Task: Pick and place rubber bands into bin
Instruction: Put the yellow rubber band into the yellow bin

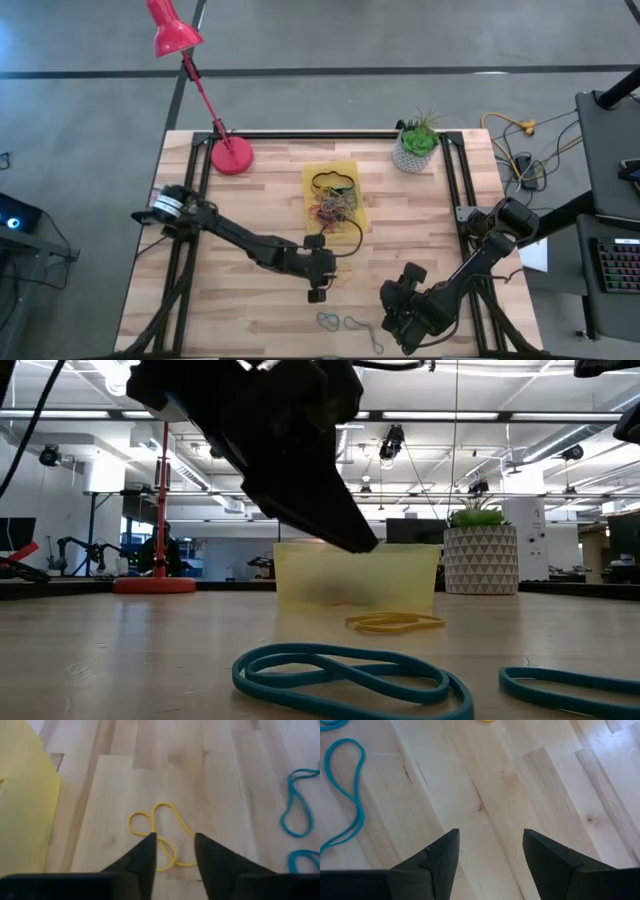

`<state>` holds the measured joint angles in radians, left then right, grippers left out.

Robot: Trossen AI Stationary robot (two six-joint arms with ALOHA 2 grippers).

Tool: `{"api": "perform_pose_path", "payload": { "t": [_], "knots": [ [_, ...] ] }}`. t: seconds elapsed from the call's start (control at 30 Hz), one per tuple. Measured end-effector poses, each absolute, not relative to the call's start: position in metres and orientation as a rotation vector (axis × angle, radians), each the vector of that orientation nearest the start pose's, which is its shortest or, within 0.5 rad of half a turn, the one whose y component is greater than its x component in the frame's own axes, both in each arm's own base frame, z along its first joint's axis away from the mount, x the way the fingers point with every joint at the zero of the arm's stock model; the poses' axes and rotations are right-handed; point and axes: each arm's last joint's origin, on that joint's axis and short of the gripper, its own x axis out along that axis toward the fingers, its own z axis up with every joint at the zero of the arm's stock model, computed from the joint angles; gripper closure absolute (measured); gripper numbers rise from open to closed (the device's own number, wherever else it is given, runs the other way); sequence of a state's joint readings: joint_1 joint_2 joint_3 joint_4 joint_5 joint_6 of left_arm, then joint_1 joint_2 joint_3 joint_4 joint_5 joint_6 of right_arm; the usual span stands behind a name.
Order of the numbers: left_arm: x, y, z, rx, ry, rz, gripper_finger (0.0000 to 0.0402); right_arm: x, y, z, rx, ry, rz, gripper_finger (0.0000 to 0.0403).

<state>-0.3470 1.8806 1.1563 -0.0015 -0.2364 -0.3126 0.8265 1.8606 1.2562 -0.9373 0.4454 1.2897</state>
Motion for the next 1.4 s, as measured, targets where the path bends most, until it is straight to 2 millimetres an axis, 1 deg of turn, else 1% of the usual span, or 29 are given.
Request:
{"api": "perform_pose_path", "payload": {
  "t": [0.13,0.23,0.33,0.5,0.6,0.67,0.9,0.93,1.0,1.1,1.17,1.2,1.23,1.33,1.4],
  "knots": [
    [0.380,-0.130,0.168,-0.084,0.706,0.010,0.0235,0.235,0.237,0.172,0.216,1.128,-0.504,0.0197],
    [0.384,-0.131,0.156,-0.077,0.723,0.012,0.0208,0.235,0.237,0.172,0.217,1.128,-0.504,0.0197],
    [0.387,-0.132,0.145,-0.071,0.744,0.017,0.0197,0.234,0.236,0.171,0.213,1.130,-0.505,0.0197],
    [0.393,-0.133,0.129,-0.062,0.754,0.038,0.0203,0.234,0.236,0.170,0.207,1.132,-0.505,0.0197],
    [0.396,-0.130,0.124,-0.064,0.759,0.051,0.0227,0.233,0.235,0.169,0.204,1.135,-0.506,0.0197],
    [0.396,-0.130,0.122,-0.064,0.763,0.049,0.0254,0.233,0.235,0.169,0.201,1.138,-0.508,0.0197],
    [0.400,-0.122,0.107,-0.060,0.789,0.071,0.0379,0.233,0.235,0.168,0.201,1.139,-0.508,0.0197],
    [0.401,-0.120,0.106,-0.059,0.788,0.082,0.0389,0.233,0.235,0.168,0.201,1.139,-0.508,0.0197],
    [0.402,-0.115,0.106,-0.062,0.786,0.098,0.0395,0.233,0.235,0.168,0.200,1.140,-0.508,0.0197],
    [0.403,-0.113,0.123,-0.066,0.758,0.098,0.0399,0.233,0.235,0.168,0.197,1.140,-0.506,0.0197],
    [0.401,-0.110,0.140,-0.027,0.757,0.111,0.0400,0.233,0.234,0.168,0.197,1.140,-0.506,0.0197],
    [0.403,-0.109,0.151,-0.002,0.738,0.121,0.0400,0.232,0.234,0.168,0.195,1.141,-0.508,0.0197],
    [0.406,-0.109,0.170,0.021,0.692,0.130,0.0401,0.232,0.234,0.167,0.193,1.141,-0.509,0.0197],
    [0.404,-0.106,0.235,0.101,0.575,0.163,0.0401,0.232,0.232,0.165,0.188,1.142,-0.516,0.0197],
    [0.401,-0.104,0.266,0.162,0.523,0.173,0.0401,0.232,0.230,0.164,0.182,1.147,-0.526,0.0197]
  ]
}}
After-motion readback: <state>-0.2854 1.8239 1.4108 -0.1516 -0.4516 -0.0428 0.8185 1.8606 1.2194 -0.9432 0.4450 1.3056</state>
